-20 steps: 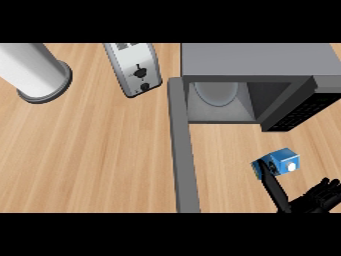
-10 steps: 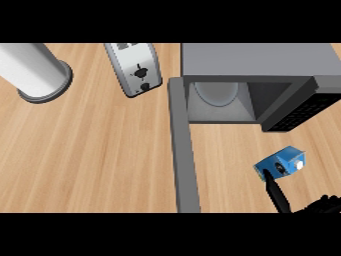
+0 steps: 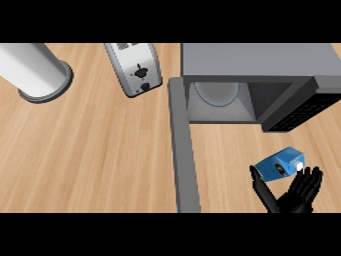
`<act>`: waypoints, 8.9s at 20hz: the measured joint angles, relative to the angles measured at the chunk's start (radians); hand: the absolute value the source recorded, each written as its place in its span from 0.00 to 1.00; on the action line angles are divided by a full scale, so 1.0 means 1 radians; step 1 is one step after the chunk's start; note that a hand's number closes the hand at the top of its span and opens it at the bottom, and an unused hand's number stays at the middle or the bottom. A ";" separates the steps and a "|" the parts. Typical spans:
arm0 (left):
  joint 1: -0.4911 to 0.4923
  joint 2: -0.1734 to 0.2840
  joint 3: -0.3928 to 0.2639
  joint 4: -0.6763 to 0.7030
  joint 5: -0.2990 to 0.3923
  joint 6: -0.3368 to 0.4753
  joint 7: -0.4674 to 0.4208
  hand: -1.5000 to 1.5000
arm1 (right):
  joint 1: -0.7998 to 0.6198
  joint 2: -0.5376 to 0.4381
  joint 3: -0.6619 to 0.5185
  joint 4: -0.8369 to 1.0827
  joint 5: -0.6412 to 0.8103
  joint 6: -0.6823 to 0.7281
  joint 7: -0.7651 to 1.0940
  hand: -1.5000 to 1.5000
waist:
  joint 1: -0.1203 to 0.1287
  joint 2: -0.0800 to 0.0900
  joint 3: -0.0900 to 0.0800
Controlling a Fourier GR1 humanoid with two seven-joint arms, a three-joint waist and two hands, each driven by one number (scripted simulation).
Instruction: Pick up the milk, place it into the microwave and close the microwave
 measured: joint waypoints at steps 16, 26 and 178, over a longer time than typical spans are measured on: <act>-0.002 0.010 0.012 0.016 0.041 -0.036 0.007 0.00 | -0.118 -0.150 0.048 0.031 0.179 0.089 0.120 1.00 | 0.026 0.004 -0.003; 0.001 0.001 0.031 0.032 0.052 -0.048 -0.002 0.00 | -0.191 -0.382 0.236 -0.064 0.302 0.435 0.281 1.00 | 0.007 -0.001 -0.003; -0.629 -0.006 -0.619 0.879 -0.483 -0.041 -0.061 1.00 | -0.158 -0.244 0.038 -0.132 0.683 0.500 0.488 0.00 | -0.055 -0.009 -0.005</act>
